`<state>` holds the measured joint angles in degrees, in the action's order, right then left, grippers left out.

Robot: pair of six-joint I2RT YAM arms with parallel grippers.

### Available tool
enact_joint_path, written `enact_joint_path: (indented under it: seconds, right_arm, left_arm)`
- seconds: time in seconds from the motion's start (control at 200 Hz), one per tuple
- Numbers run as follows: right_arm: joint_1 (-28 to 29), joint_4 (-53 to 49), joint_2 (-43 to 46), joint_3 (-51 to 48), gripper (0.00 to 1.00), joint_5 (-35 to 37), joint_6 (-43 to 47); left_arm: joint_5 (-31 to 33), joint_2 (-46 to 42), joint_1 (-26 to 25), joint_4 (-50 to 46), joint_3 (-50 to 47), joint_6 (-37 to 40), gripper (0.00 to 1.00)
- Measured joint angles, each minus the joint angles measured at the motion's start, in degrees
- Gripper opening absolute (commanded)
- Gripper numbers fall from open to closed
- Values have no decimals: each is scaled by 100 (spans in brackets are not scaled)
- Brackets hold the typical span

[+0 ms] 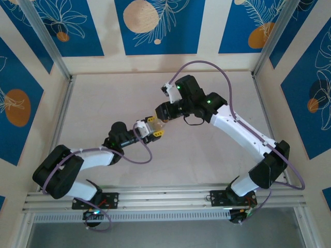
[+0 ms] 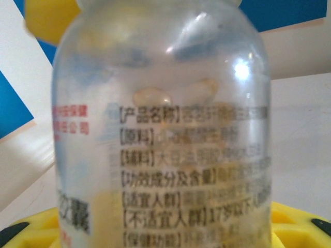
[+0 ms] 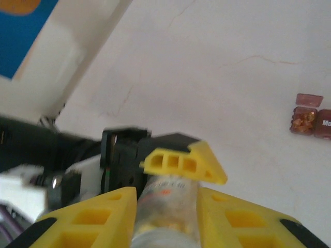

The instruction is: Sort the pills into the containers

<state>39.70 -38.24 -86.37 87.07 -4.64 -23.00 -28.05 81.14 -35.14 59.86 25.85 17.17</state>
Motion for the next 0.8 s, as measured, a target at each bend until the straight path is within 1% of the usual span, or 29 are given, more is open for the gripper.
enact_joint_path:
  seconds: [0.115,0.245,0.3,0.41,0.475,0.575,0.685,0.8]
  right_arm:
    - [-50,293,33,-212,36,313,-487]
    - [-162,297,70,-247,44,501,-638]
    - [-188,304,116,-245,46,533,-592]
    - [-313,485,404,-334,47,437,-330]
    - [-492,721,776,-498,48,258,-66]
    - [-728,1235,1375,-863,54,-151,636]
    - [-813,1858,2022,-1432,65,-750,1720]
    - [-813,2369,2417,-2037,66,-1480,2822]
  left_arm:
    - [-37,-2,-66,291,-15,46,0]
    - [-81,-2,-68,857,-20,48,0]
    - [-83,4,-68,1075,-22,-2,0]
    - [-140,111,-68,1469,-20,-131,0]
    - [-179,186,-68,1578,-22,-210,0]
    - [-223,243,-61,1631,-22,-319,0]
    - [-343,247,-46,1655,-20,-444,0]
    - [-612,247,7,1711,-17,-636,0]
